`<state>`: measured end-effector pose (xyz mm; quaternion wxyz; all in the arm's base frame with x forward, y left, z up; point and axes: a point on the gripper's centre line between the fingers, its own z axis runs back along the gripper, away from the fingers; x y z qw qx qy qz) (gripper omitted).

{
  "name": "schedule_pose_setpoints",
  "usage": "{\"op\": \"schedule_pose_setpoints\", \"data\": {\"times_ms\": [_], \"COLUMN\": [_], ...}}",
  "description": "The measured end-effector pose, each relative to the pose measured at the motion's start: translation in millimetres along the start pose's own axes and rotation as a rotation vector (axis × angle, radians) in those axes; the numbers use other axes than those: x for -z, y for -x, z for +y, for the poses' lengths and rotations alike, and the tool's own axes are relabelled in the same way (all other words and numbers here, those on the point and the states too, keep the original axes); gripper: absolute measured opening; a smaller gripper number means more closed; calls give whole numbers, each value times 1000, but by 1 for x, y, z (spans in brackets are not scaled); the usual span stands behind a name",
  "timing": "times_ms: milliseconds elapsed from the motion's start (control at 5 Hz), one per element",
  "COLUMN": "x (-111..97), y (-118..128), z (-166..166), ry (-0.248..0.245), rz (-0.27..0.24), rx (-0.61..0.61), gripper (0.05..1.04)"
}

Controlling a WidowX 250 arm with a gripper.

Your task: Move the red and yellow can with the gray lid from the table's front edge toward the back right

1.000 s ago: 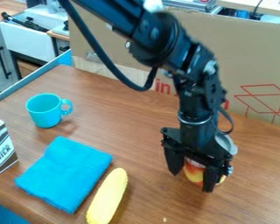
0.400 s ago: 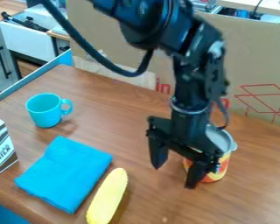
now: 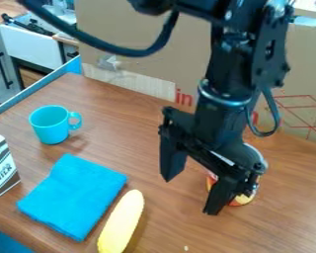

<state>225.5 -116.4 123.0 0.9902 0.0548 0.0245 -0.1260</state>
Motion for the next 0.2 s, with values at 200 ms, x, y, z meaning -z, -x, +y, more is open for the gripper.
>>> {"op": "schedule_pose_setpoints", "data": {"times_ms": [200], "x": [-1], "y": [1], "z": [0], "ry": [-1], "rz": [8], "rx": [-7], "gripper": [999]}}
